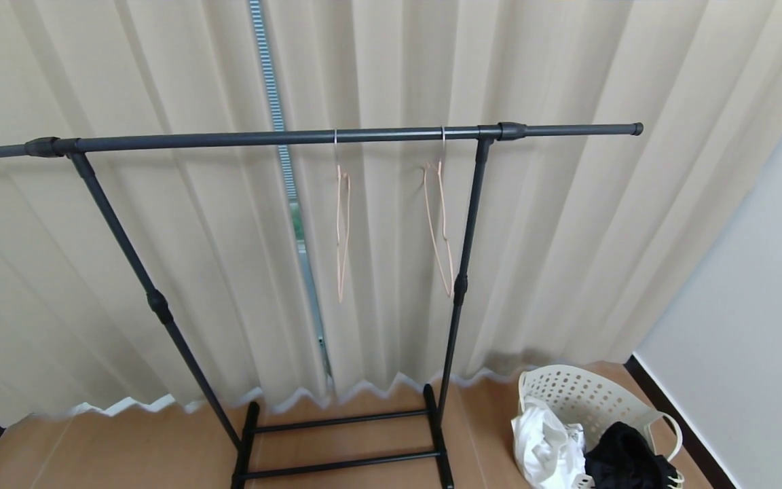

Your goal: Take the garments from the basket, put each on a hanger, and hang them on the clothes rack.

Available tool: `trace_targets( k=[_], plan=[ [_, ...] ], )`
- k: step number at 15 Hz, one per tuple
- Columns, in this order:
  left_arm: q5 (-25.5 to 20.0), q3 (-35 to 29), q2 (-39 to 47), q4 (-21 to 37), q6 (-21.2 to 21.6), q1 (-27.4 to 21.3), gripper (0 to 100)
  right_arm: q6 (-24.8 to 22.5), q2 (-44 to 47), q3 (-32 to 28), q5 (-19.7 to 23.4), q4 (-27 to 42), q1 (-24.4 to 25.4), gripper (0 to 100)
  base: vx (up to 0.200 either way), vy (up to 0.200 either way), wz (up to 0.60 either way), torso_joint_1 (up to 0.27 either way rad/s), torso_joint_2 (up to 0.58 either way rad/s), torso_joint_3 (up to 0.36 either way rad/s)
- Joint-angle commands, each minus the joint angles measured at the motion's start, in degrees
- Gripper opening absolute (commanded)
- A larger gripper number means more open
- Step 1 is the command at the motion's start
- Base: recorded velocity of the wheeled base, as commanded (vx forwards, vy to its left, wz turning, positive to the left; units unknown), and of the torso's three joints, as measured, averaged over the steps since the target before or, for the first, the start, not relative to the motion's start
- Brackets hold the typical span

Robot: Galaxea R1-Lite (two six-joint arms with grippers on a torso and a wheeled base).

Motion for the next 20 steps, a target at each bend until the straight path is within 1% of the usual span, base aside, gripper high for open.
trace_targets(
  k=[1,9,20],
  plan=[
    [0.0,0.0,0.0,0.0,0.0,0.0,100,0.0,0.1,0.0,0.0,0.0,0.0,100,0.000,0.000,0.00,-0.144,0.35,0.198],
    [0.0,0.0,0.0,0.0,0.0,0.0,100,0.0,0.1,0.0,0.0,0.0,0.0,100,0.000,0.000,0.00,-0.155,0.37,0.207],
    [0.0,0.0,0.0,0.0,0.0,0.0,100,0.0,0.1,0.1,0.0,0.0,0.0,100,0.000,0.000,0.00,-0.203,0.53,0.329]
  ],
)
